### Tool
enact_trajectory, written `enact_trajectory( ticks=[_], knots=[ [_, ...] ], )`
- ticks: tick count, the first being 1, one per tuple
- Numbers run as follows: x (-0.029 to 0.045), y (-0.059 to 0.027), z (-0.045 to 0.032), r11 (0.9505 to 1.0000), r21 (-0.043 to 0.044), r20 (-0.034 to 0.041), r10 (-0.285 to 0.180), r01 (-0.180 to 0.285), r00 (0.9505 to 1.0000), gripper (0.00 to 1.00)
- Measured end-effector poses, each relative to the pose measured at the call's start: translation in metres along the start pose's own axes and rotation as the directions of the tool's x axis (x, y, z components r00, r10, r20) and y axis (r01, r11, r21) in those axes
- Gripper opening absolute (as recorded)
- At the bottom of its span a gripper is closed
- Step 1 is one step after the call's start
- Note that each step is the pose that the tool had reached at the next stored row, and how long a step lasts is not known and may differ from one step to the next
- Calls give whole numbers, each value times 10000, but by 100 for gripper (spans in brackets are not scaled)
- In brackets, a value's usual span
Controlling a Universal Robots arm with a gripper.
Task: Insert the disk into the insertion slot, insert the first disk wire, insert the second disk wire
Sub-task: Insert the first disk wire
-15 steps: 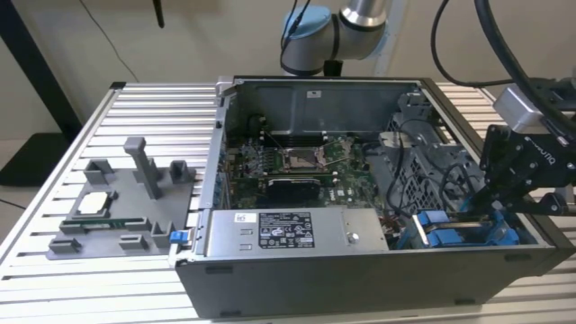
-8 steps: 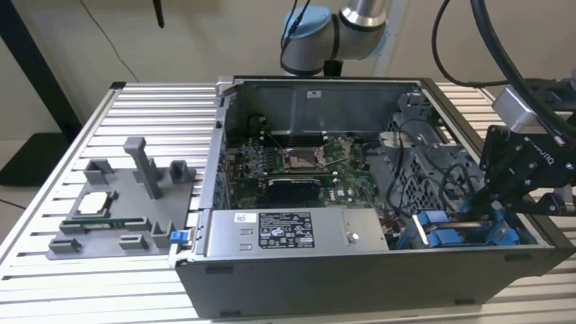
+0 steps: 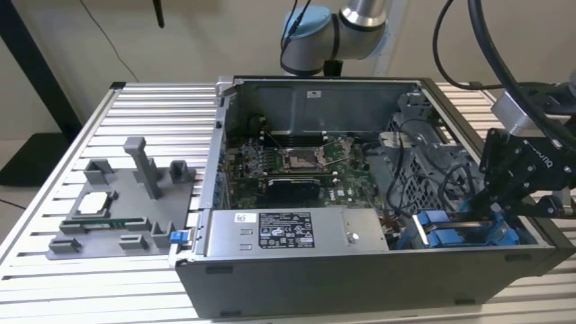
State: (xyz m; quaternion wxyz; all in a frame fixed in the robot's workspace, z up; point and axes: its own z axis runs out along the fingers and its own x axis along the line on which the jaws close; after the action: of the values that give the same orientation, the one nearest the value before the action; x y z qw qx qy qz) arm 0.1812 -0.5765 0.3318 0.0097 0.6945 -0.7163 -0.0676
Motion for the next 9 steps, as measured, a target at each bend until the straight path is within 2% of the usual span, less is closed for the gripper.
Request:
enact_trajectory(
  ticks=[1, 5, 9],
  knots=[
    [1, -1, 7, 10000, -5, 5, -1, 1, 10000, 100],
    [-1, 3, -20, 10000, -7, 7, 1, -1, 10000, 100],
    [-13, 27, -168, 10000, -8, 21, 2, -2, 10000, 100]
  ],
)
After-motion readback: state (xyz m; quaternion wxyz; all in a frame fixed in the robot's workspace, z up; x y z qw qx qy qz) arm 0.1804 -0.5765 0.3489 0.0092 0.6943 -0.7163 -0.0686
